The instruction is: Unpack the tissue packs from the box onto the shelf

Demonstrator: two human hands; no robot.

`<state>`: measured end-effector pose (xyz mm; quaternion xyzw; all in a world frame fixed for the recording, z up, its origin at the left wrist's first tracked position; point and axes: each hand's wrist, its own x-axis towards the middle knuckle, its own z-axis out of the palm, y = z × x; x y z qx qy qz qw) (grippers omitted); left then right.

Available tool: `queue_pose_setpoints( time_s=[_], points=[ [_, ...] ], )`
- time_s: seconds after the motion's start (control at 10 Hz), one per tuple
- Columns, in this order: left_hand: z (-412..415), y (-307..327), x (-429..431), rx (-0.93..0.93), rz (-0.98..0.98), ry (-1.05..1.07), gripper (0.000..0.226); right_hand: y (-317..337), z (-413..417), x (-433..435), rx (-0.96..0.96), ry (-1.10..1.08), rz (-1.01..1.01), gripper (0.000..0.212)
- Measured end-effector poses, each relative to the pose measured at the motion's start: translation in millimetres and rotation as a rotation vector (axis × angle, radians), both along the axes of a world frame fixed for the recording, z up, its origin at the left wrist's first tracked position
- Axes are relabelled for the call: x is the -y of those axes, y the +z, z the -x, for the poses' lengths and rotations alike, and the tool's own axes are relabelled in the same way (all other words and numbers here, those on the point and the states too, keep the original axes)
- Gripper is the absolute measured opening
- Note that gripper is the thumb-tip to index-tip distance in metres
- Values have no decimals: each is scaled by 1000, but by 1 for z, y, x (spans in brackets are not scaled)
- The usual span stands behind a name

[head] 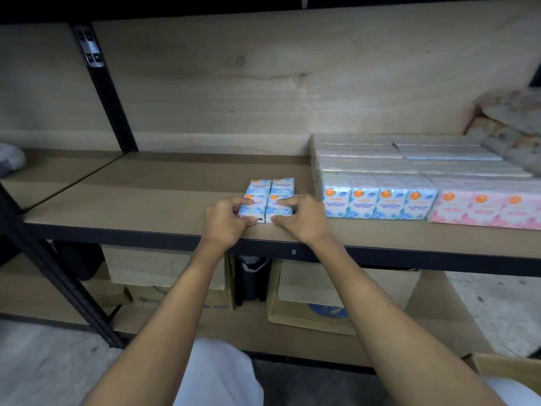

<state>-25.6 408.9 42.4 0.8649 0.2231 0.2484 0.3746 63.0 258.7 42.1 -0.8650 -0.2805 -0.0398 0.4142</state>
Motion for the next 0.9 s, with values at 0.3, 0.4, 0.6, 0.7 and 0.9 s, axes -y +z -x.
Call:
queue_pose_setpoints(
  time_s=[0.3,0.4,0.6,0.7,0.9],
  points=[
    [-4,-6,-2,30,0,-9,42,-2,0,0,30,13,-2,48],
    [-6,-8,-4,43,9,-16,42,-3,1,0,35,15,5,50],
    [-5,-9,-3,77,39,-20,47,-1,6,3,49,33,-27,55],
    [-2,-10,-3,92,52,-54,56,-2,8,6,54,47,-52,60],
    [30,-18,6,310,-31,82,62,7,34,39,-88,113,-156,54]
  ],
)
